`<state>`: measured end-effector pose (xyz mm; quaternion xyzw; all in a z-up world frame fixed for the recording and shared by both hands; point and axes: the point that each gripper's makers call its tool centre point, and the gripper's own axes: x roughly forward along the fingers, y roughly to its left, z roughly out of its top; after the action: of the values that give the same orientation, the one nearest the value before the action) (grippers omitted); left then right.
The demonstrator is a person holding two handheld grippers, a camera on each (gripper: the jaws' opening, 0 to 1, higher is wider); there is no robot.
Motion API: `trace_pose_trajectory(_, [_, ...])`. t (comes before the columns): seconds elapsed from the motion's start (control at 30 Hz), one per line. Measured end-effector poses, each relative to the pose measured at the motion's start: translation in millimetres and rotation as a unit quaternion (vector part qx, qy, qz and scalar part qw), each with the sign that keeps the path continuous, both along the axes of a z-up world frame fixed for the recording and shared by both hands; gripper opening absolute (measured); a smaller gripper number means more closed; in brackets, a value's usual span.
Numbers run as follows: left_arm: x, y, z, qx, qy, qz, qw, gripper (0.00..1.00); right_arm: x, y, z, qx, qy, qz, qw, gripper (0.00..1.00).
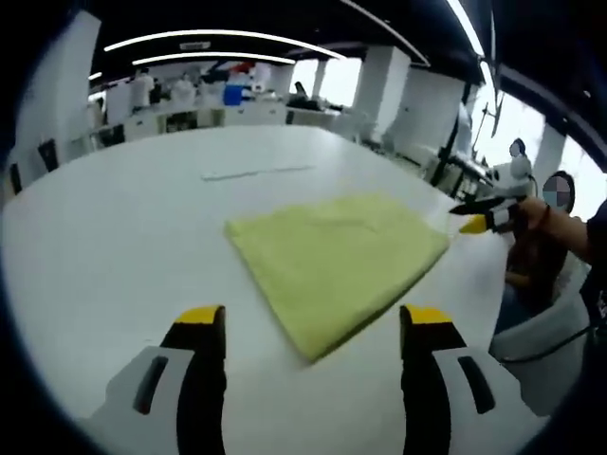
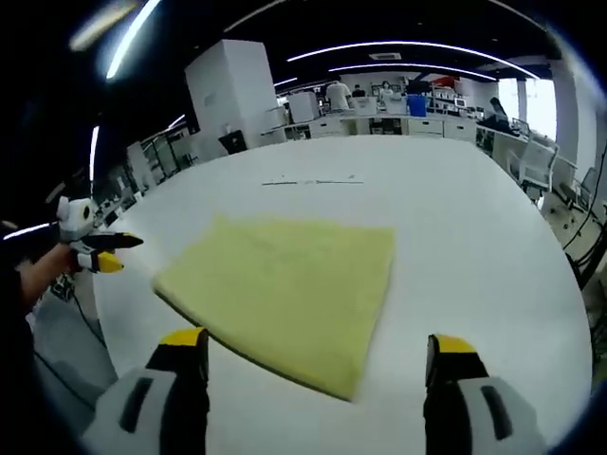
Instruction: Fold the garment on the visible template until the final outline fits inside the template.
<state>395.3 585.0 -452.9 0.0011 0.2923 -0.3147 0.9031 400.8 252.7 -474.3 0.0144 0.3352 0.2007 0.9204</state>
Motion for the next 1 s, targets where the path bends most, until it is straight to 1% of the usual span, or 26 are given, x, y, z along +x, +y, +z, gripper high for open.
trace_pose_trajectory(0.03, [0.0,0,1.6,-0.002,-0.002,0.0,1.0,0.73,0,0,5.6,-0.004,-0.008,0.001,1.0,1.0])
trace_pose_trajectory(0.1, [-3.2,-1,4.6,0.0,-0.003,-0.003,1.0,0.73,-1,-2,14.4,-0.003,-0.015,0.001,0.9999,0.99])
trace_pose_trajectory(0.13, [-3.7,0,5.1,0.001,-0.003,-0.003,1.0,0.76,-1,-1,16.0,-0.002,-0.017,0.001,0.9999,0.99])
trace_pose_trajectory(0.17, [-7.3,-1,8.0,0.007,-0.003,-0.006,1.0,0.8,-3,-2,21.9,-0.001,-0.02,0.0,0.9998,0.99])
trace_pose_trajectory(0.27, [-12.0,0,16.1,0.013,-0.011,-0.009,0.9998,0.84,-8,1,34.4,0.001,-0.032,0.004,0.9995,1.0])
trace_pose_trajectory(0.33, [-15.1,-1,24.3,0.012,-0.02,-0.003,0.9997,0.87,-12,3,41.9,0.0,-0.038,0.009,0.9992,1.0])
trace_pose_trajectory(0.43, [-18.0,0,28.3,0.008,-0.025,0.003,0.9996,0.9,-21,9,52.7,0.002,-0.046,0.015,0.9988,1.0])
trace_pose_trajectory(0.53, [-23.9,0,32.7,0.009,-0.026,0.006,0.9996,0.93,-26,10,62.9,0.001,-0.056,0.02,0.9982,1.0])
trace_pose_trajectory(0.7, [-31.2,4,40.1,0.001,-0.03,0.017,0.9994,0.97,-38,14,72.0,0.0,-0.06,0.028,0.9978,1.0])
trace_pose_trajectory(0.9, [-37.0,17,49.7,0.006,-0.047,0.037,0.9982,0.99,-50,18,75.9,0.003,-0.067,0.035,0.9971,1.0])
trace_pose_trajectory(1.0, [-42.2,21,52.4,-0.002,-0.047,0.044,0.998,0.99,-56,17,77.6,0.007,-0.066,0.032,0.9973,1.0])
